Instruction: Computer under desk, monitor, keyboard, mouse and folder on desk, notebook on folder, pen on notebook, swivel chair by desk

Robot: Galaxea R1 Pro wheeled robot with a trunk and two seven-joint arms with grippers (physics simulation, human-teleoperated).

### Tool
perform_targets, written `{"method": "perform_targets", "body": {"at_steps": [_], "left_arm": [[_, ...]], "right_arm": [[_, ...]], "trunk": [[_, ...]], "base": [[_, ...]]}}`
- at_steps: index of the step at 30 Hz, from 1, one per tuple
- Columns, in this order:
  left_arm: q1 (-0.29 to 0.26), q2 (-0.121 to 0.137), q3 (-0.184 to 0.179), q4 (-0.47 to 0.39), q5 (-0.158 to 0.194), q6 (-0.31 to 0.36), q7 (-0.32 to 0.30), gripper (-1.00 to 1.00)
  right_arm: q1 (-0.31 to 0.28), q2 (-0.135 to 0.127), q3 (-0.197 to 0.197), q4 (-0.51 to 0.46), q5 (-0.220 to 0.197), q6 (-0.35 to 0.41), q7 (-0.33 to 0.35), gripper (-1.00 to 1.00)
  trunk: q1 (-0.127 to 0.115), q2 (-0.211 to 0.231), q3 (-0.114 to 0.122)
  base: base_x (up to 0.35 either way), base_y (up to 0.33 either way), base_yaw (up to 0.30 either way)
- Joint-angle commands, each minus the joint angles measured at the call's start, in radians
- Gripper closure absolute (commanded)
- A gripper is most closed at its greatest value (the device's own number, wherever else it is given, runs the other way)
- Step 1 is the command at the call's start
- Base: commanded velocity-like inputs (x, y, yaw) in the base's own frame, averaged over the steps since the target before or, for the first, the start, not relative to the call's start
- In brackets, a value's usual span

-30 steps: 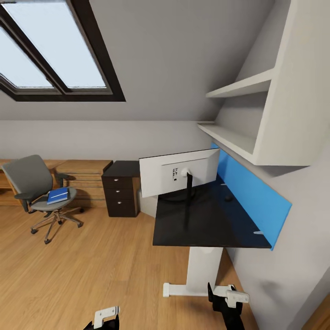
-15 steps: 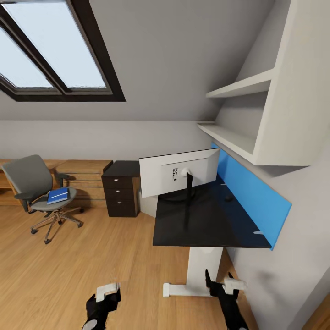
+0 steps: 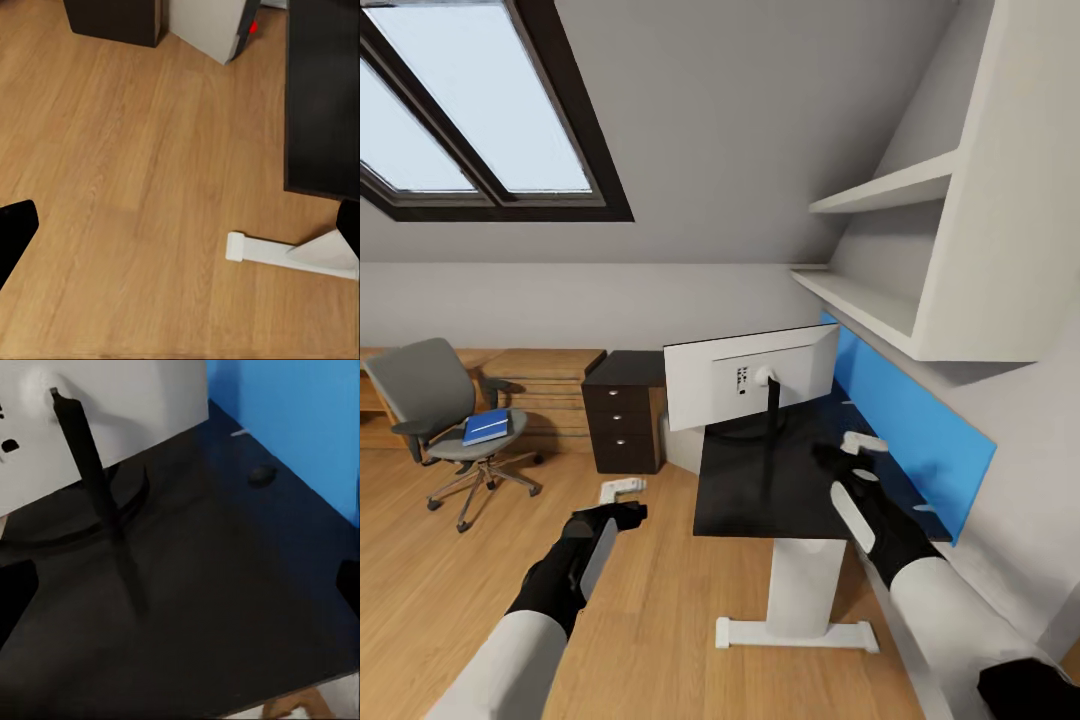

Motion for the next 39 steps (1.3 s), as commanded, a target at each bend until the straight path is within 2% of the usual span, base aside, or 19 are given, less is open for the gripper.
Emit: {"method": "perform_targets", "body": {"at_steps": [1,5,6,9,12,17,27,33,39], "left_arm": [[-0.038,-0.002,0.002,0.056,0.032,0.004,0.003,-1.0],[-0.065,0.0,0.003,0.099,0.058,-0.001,0.0,-1.0],[-0.074,0.001,0.002,0.118,0.065,-0.021,-0.002,-1.0],[-0.076,0.006,0.003,0.122,0.064,-0.05,-0.001,-1.0],[-0.077,0.021,0.003,0.142,0.065,-0.112,0.0,-1.0],[-0.078,0.024,0.002,0.151,0.065,-0.159,0.004,-1.0],[-0.079,0.025,0.0,0.153,0.064,-0.187,0.005,-1.0],[-0.079,0.025,0.001,0.154,0.064,-0.19,0.006,-1.0],[-0.079,0.026,0.002,0.154,0.064,-0.189,0.005,-1.0]], "right_arm": [[-0.052,-0.008,-0.021,0.006,-0.008,0.111,-0.014,-1.0],[-0.087,-0.014,-0.062,0.016,-0.007,0.185,-0.014,-1.0],[-0.095,-0.018,-0.078,0.043,-0.002,0.21,-0.014,-1.0],[-0.084,-0.019,-0.081,0.053,0.005,0.206,-0.014,-1.0],[-0.05,-0.029,-0.081,0.056,0.047,0.172,-0.013,-1.0],[-0.039,-0.032,-0.08,0.055,0.08,0.16,-0.013,-1.0],[-0.029,-0.032,-0.078,0.05,0.092,0.155,-0.011,-1.0],[-0.027,-0.03,-0.058,0.047,0.093,0.154,-0.009,-1.0],[-0.027,-0.029,-0.041,0.048,0.093,0.153,-0.007,-1.0]], "trunk": [[0.0,-0.001,-0.001],[0.0,-0.001,-0.001],[0.0,-0.001,-0.001],[0.0,-0.001,-0.001],[0.0,-0.001,-0.001],[0.0,-0.001,-0.001],[0.0,-0.001,-0.001],[0.0,-0.001,-0.001],[0.0,-0.001,-0.001]], "base": [[0.0,0.0,0.0],[0.0,0.0,0.0],[0.0,0.0,0.0],[0.0,0.0,0.0],[0.076,-0.071,0.0],[0.181,-0.181,0.0],[0.182,-0.265,0.0],[0.085,-0.306,0.0],[0.022,-0.072,0.023]]}}
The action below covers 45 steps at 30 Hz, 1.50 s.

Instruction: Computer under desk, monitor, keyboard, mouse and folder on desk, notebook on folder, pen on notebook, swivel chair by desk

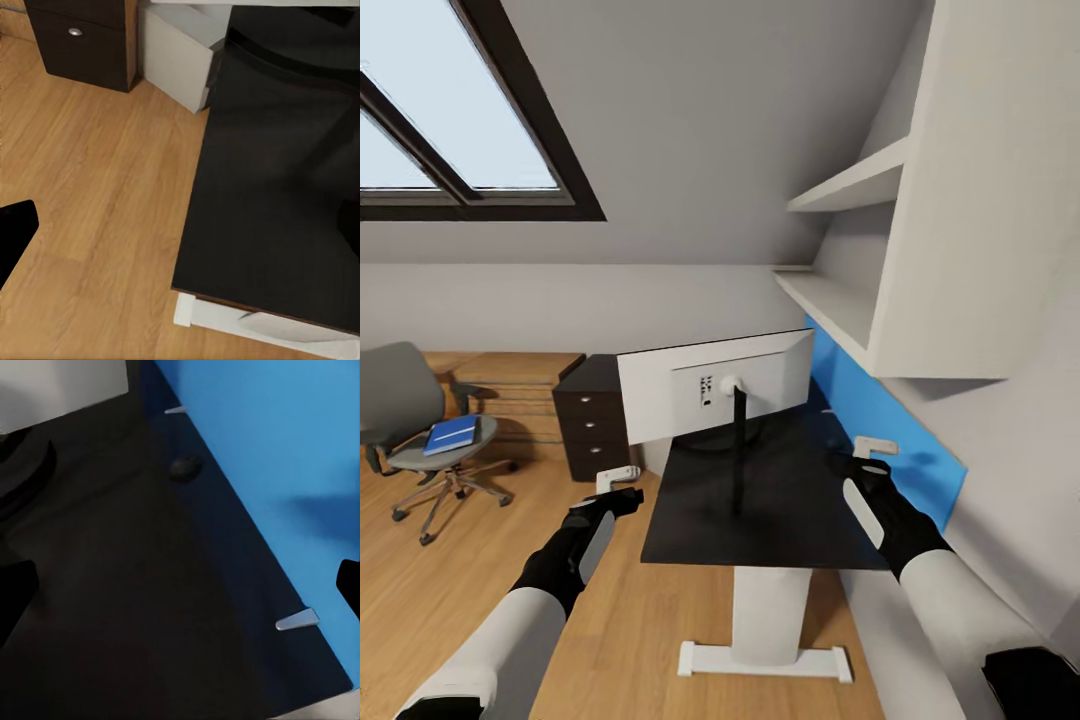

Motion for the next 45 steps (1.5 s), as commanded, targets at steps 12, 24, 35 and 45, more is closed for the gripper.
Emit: {"method": "perform_targets", "body": {"at_steps": [12,24,35,45], "left_arm": [[-0.001,0.001,0.002,-0.001,0.01,0.004,0.005,-1.0],[-0.001,0.002,0.003,-0.001,0.01,0.003,0.005,-1.0],[-0.001,0.002,0.003,-0.003,0.01,0.002,0.005,-1.0],[-0.001,0.008,0.003,-0.012,0.013,0.004,0.0,-1.0]], "right_arm": [[0.007,-0.003,0.008,0.001,-0.009,-0.07,-0.01,-1.0],[0.009,-0.005,0.007,0.005,-0.008,-0.078,-0.011,-1.0],[0.01,-0.007,0.008,0.119,0.014,-0.248,-0.009,-1.0],[0.003,-0.015,0.007,0.351,0.018,-0.398,-0.009,-1.0]], "trunk": [[0.0,-0.001,-0.003],[0.0,-0.001,-0.003],[0.0,-0.001,-0.003],[0.0,-0.001,-0.003]], "base": [[0.173,-0.002,0.142],[0.117,0.0,0.011],[0.138,0.0,0.0],[0.03,0.0,0.0]]}}
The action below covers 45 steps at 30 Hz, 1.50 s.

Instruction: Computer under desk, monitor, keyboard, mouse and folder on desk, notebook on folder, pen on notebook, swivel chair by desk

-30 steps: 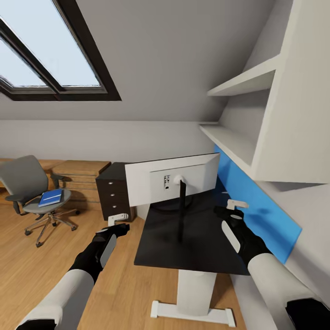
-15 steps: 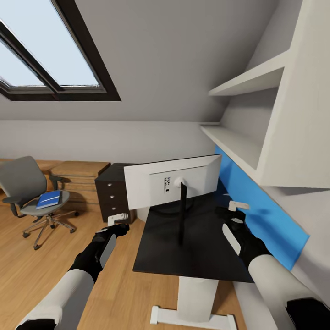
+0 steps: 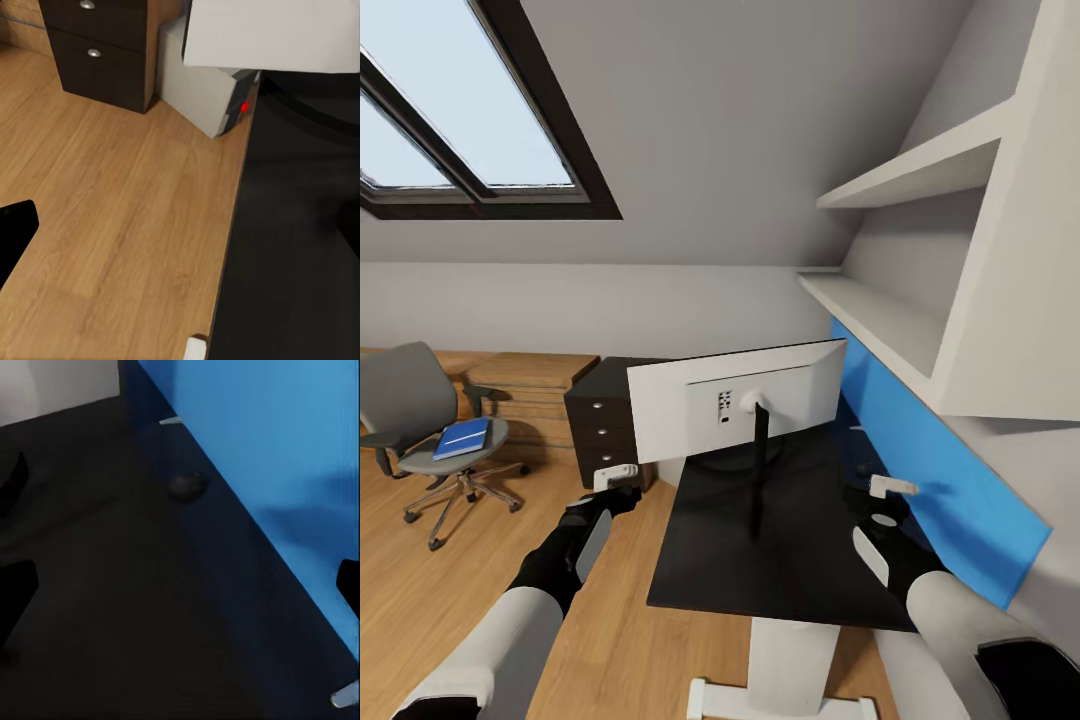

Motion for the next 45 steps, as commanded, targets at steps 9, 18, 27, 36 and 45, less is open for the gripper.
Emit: {"method": "perform_targets", "body": {"at_steps": [9,18,27,36,45], "left_arm": [[0.016,0.002,0.002,-0.128,0.014,0.008,0.0,-1.0],[0.124,0.018,0.002,-0.388,0.017,0.052,-0.043,-1.0],[0.204,0.024,0.007,-0.621,0.066,0.261,-0.053,-1.0],[0.211,0.025,0.044,-0.657,0.079,0.311,-0.053,-1.0],[0.211,0.025,0.048,-0.659,0.08,0.315,-0.053,-1.0]], "right_arm": [[-0.008,-0.043,0.006,0.106,-0.015,-0.109,0.093,-1.0],[-0.053,-0.073,0.002,0.12,-0.023,-0.048,0.158,-1.0],[-0.124,-0.089,0.004,0.177,-0.058,0.052,0.157,-1.0],[-0.127,-0.084,0.0,0.18,-0.102,0.053,0.155,-1.0],[-0.126,-0.086,0.002,0.178,-0.143,0.033,0.159,-1.0]], "trunk": [[0.0,-0.001,0.0],[0.0,-0.001,0.0],[0.0,-0.001,0.0],[0.0,-0.001,0.0],[0.0,-0.001,0.0]], "base": [[0.001,0.0,0.0],[0.0,0.0,0.0],[0.0,0.0,0.0],[0.0,0.0,0.0],[0.067,0.0,0.0]]}}
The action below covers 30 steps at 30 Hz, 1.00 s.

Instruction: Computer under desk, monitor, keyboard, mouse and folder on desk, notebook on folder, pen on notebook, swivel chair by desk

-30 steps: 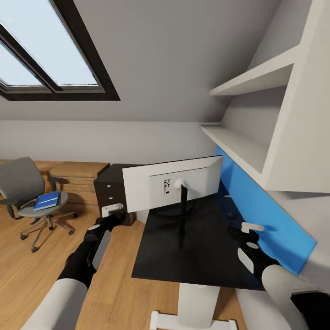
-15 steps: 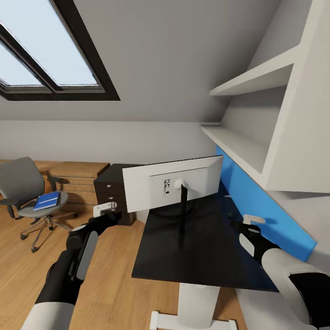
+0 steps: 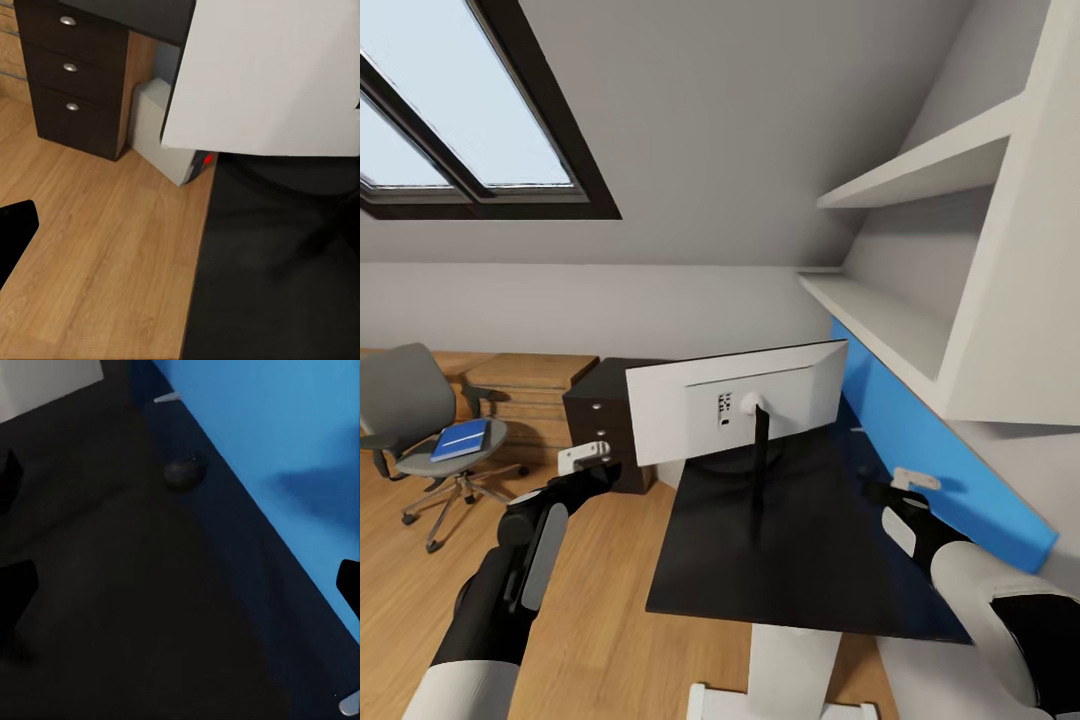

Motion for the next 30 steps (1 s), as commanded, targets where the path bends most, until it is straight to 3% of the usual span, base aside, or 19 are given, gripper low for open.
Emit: {"method": "perform_targets", "body": {"at_steps": [1,30], "left_arm": [[0.0,-0.001,0.001,-0.001,0.011,0.004,0.007,-1.0],[0.0,-0.001,0.003,0.0,0.01,0.005,0.008,-1.0]], "right_arm": [[0.0,-0.001,0.009,0.0,-0.012,-0.006,-0.003,-1.0],[0.001,-0.002,0.009,0.004,-0.015,-0.039,0.0,-1.0]], "trunk": [[0.001,-0.001,0.0],[0.001,-0.001,0.0]], "base": [[0.141,0.0,0.0],[0.118,0.0,0.0]]}}
